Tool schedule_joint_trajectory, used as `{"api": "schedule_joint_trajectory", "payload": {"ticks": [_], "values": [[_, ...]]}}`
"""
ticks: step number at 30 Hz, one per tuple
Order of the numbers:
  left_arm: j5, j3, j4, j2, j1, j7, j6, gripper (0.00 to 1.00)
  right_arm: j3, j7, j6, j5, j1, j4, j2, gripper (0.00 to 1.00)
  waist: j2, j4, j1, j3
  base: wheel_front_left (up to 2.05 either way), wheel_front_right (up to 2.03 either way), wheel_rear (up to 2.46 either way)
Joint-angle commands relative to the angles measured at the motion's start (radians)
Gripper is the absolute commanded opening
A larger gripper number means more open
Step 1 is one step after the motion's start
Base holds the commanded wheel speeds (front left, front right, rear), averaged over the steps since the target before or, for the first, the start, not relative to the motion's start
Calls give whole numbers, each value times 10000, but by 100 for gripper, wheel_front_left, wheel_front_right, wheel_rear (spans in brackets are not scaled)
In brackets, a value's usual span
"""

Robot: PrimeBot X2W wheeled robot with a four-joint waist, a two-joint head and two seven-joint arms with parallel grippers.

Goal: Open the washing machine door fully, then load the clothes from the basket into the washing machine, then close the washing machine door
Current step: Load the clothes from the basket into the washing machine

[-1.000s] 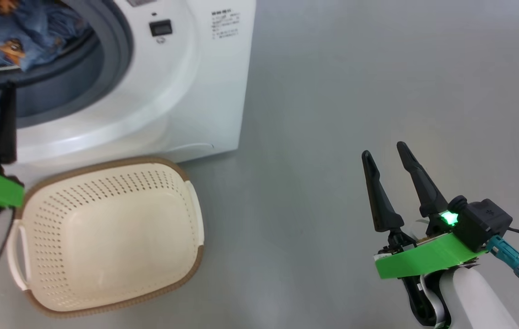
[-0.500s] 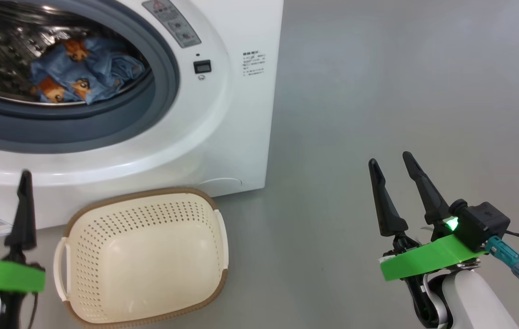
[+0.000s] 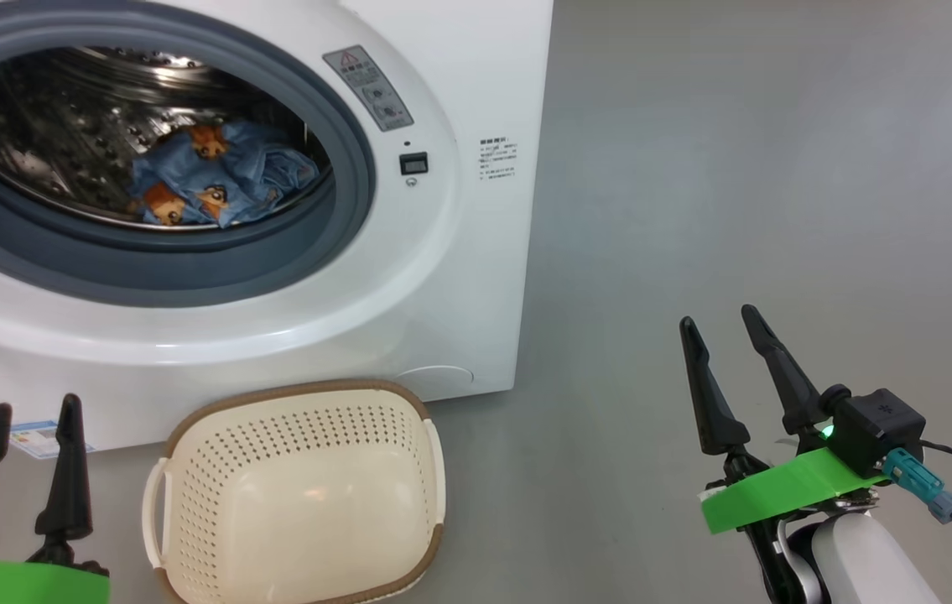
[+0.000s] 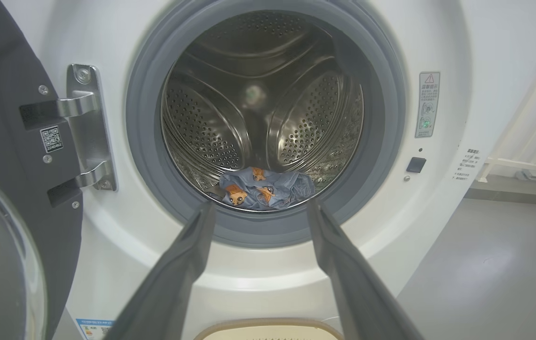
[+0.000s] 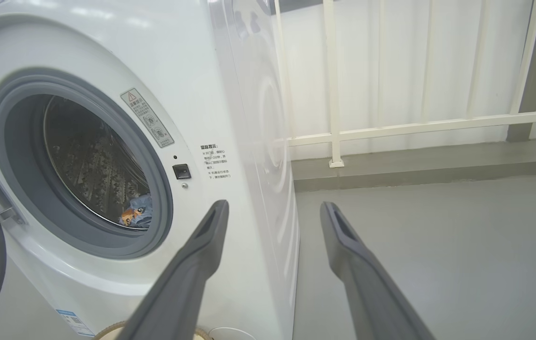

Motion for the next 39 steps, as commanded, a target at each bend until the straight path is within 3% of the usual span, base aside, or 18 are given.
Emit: {"api": "schedule_joint_trajectory", "payload": {"ticks": [1,15,39], "values": [[182,473,-292,235,-72,-64,-23,100,169,-80,56,-129,8,-159,-52,100,-1,91,0,-167,0,0,0],[374,540,-328,-146,250,-64,-23,100,212,-80,56,-157,-15,49,-52,100,-1,67,0,-527,0,0,0],[350,725,-390,-84,189,-64,-23,100,210,-80,56,-148,-102,-22,-52,100,-1,162,0,-363,0,0,0]]}}
